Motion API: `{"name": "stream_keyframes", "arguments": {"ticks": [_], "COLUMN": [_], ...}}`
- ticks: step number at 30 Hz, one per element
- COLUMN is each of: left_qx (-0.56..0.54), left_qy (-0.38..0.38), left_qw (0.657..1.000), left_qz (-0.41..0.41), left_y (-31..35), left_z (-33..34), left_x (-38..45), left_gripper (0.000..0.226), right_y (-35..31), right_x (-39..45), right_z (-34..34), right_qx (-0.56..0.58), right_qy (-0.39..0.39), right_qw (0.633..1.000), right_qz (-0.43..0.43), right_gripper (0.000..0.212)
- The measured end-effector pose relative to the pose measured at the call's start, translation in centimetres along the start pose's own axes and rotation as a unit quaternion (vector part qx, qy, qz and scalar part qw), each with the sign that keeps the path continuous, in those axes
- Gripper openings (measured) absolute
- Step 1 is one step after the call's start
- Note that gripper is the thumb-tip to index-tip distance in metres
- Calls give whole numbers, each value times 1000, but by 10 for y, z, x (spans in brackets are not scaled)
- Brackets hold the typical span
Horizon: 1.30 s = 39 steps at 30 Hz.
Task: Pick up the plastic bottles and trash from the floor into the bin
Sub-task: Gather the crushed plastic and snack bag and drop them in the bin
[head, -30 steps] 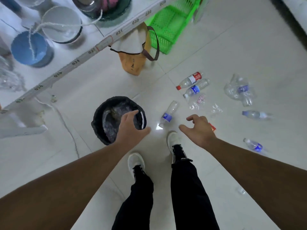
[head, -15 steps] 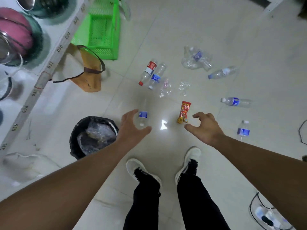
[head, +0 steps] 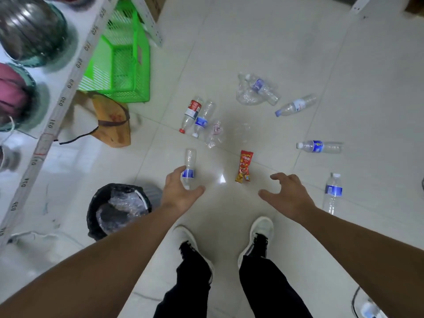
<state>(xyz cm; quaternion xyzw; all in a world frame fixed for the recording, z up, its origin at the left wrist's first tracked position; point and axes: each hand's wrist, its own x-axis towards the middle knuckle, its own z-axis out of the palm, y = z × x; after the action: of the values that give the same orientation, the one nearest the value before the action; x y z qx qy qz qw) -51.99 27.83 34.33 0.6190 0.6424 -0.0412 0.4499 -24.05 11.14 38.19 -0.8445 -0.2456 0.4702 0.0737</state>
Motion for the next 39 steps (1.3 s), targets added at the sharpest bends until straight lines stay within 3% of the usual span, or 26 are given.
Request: {"name": "stream_keyframes", "arguments": {"ticks": [4,8,10,16,21,23,25,27,32,39], "left_qx": [9,26,45,79,115,88,71,71,84,68], "left_qy": [-18,-45,-44,-10,30,69,100,115,59,23], "left_qw": [999,998,997,994,986,984,980,977,991,995], "left_qz": [-29,-32,-38,-72,-120,-137,-155,-165,-90,-65], "left_y": [-7,-19,-27,-86,-157,-175,-181,-174,-120,-1], "left_z": [5,8,11,70,149,178,196,200,181,130], "left_x": [17,53,85,199,299,321,327,320,275,222], "left_gripper": [97,97,100,100,117,109,86,72,71,66], "right_y": [-6,-21,-30,-9,26,39,46,49,39,16], "right_x": [21,48,75,209,333,364,376,374,333,283], "right_z": [4,22,35,129,222,248,262,260,199,67], "right_qx": [-7,103,106,81,85,45,33,71,51,-4], "right_qy": [-17,-23,-23,-16,40,77,92,94,55,33], "right_qw": [1000,991,991,989,980,982,982,979,990,995], "right_qz": [12,81,83,124,178,166,163,169,119,91], "right_gripper": [75,84,91,110,97,83,65,52,27,38]}}
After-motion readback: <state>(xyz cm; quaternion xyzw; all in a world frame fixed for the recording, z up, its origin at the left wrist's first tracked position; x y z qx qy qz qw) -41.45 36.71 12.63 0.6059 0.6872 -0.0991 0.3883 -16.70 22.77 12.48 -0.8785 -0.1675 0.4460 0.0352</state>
